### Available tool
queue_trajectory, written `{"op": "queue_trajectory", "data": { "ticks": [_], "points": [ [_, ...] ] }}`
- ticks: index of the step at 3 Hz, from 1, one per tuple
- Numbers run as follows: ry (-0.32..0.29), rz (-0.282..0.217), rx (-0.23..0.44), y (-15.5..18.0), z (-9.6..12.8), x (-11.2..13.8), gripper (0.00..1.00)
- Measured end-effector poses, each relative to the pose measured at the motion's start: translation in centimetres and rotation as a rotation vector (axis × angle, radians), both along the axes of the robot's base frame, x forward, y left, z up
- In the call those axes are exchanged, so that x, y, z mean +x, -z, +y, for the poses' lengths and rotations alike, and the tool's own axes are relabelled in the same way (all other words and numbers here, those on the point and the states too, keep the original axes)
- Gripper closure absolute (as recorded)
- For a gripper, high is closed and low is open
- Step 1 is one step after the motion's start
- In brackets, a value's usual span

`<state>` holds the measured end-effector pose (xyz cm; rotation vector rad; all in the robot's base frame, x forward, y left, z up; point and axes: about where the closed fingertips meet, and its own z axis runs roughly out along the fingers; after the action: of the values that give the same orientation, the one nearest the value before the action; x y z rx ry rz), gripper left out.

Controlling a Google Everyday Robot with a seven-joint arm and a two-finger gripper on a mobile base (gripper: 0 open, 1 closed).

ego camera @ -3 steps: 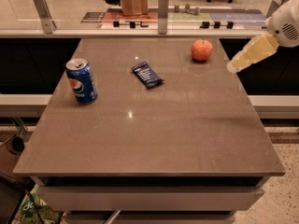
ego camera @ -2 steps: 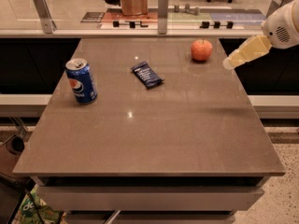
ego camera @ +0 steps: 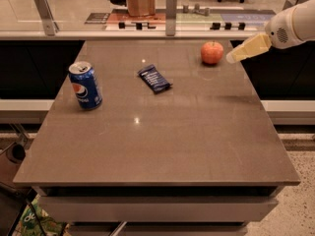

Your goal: Move apple near pepsi can

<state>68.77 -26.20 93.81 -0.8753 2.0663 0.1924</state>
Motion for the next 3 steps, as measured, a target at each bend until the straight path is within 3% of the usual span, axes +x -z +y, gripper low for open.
{"op": "queue_trajectory", "data": {
  "ticks": [1, 3],
  "points": [
    [0.000, 0.000, 0.000, 0.0, 0.0, 0.0, 0.00],
    [0.011, 0.011, 0.056, 2.5, 1.0, 2.5, 0.00]
  ]
}}
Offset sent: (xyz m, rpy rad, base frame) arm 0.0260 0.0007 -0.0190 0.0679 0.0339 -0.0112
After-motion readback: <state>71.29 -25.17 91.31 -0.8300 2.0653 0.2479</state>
